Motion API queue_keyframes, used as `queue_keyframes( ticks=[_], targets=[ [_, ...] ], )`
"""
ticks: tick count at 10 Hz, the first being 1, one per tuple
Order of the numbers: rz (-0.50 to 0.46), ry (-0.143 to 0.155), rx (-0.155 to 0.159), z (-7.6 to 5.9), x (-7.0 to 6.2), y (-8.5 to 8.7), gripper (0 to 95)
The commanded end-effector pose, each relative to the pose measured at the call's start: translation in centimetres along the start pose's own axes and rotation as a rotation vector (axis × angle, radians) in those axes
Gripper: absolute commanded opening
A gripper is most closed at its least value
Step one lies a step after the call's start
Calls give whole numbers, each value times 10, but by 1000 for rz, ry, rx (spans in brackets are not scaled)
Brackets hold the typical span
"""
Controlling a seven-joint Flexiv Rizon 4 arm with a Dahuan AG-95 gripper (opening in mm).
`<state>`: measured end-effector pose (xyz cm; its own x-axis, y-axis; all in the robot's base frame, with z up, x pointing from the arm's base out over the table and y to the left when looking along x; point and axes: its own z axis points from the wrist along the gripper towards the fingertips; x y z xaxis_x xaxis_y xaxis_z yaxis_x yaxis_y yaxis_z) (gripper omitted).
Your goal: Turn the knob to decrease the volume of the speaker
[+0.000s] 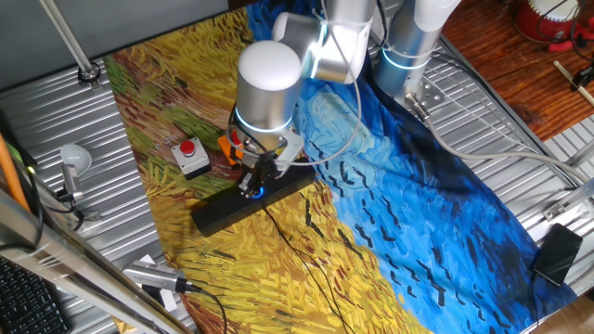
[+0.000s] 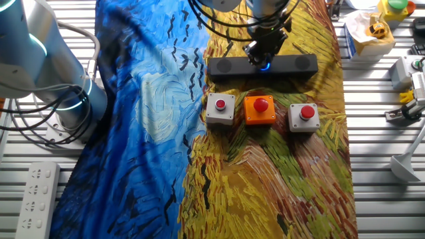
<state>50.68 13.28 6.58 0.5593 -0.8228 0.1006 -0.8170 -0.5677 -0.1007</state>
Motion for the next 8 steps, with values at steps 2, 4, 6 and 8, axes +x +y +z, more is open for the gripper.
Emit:
queue_keyframes(
  ticks=[2, 4, 6, 8],
  targets=[
    [19, 5, 5, 0, 0, 0, 0],
    [22, -1, 7, -1, 0, 0, 570],
    [45, -6, 7, -2, 0, 0, 760],
    [115, -12, 6, -4, 1, 0, 760]
  ],
)
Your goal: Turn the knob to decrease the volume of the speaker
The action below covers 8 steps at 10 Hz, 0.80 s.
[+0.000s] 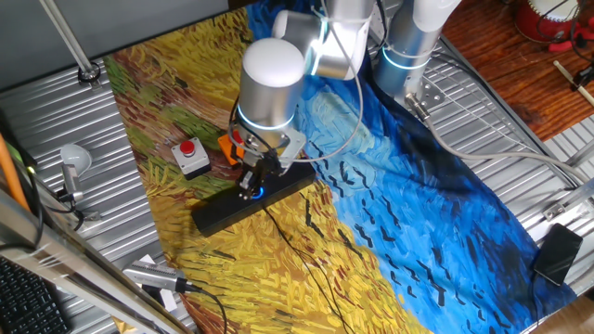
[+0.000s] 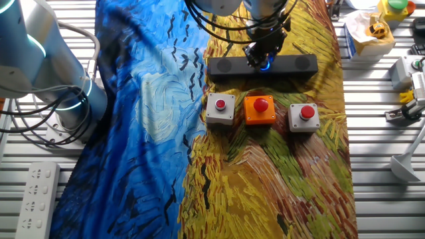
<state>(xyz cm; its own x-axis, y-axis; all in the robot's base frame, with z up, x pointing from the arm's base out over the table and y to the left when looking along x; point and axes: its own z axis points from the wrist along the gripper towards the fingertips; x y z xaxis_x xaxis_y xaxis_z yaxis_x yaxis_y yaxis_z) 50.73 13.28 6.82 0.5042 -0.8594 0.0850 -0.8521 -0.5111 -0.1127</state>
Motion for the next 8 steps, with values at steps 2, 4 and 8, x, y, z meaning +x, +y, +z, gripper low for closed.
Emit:
queue_keyframes(
  ticks=[2, 4, 8],
  targets=[
    [117, -1, -1, -2, 1, 1, 570],
    [170, -1, -1, -2, 1, 1, 570],
    [265, -2, -1, -3, 1, 1, 570]
  ],
)
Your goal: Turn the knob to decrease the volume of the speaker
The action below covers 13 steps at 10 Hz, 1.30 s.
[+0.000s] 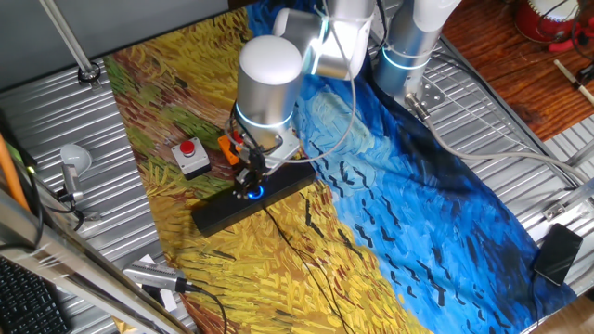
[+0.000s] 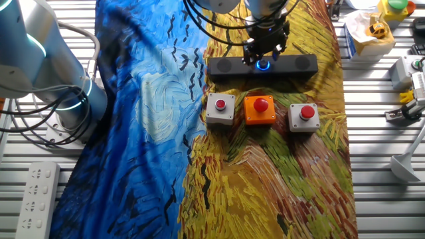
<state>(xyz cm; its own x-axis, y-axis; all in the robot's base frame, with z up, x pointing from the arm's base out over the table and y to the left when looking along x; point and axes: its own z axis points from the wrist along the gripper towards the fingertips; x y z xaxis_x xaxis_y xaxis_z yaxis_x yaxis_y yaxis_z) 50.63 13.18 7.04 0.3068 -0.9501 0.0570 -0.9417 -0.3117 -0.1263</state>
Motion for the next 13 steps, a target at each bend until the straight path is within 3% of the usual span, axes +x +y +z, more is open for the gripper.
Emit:
queue_keyframes(
  ticks=[1, 8, 13],
  targets=[
    [93, -2, 1, 0, 1, -1, 570],
    [421, 3, 0, -2, 4, -9, 570],
    [750, 1, 0, -3, 5, -13, 570]
  ],
)
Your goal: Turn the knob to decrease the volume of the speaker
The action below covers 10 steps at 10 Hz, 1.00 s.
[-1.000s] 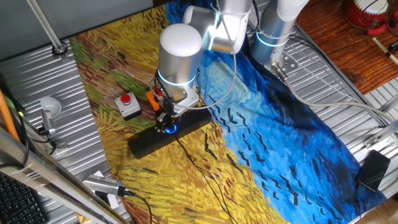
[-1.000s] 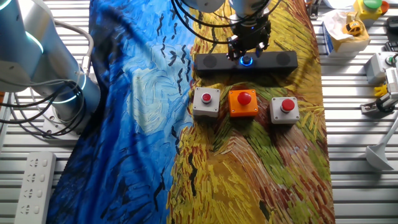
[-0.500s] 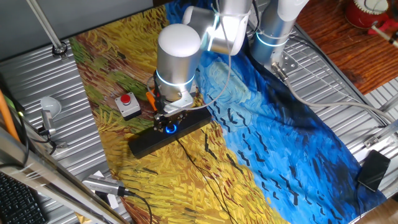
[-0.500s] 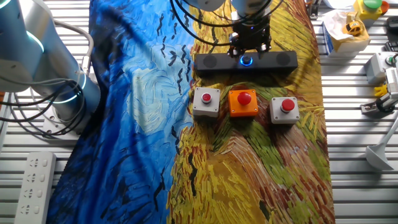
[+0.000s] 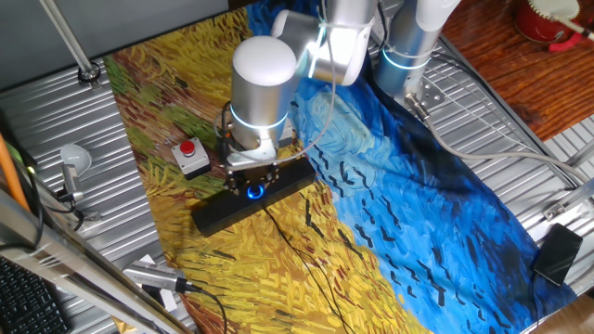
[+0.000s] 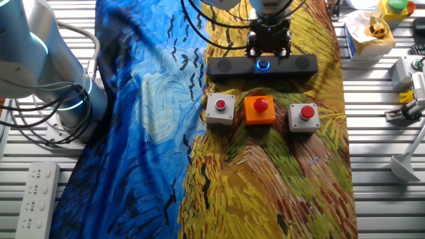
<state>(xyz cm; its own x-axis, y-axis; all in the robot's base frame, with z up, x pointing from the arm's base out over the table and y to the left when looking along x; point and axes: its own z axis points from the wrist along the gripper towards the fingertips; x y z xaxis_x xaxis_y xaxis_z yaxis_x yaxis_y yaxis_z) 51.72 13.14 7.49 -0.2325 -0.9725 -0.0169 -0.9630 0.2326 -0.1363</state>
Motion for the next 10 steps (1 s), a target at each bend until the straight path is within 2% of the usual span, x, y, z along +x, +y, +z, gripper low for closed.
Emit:
queue_keyframes(
  ticks=[1, 5, 8, 10],
  targets=[
    [234, 0, 0, -1, 0, -3, 570],
    [391, 5, -3, -4, -3, -12, 570],
    [571, 22, -35, -4, -3, -12, 570],
    [643, 23, -42, -4, -3, -12, 570]
  ],
)
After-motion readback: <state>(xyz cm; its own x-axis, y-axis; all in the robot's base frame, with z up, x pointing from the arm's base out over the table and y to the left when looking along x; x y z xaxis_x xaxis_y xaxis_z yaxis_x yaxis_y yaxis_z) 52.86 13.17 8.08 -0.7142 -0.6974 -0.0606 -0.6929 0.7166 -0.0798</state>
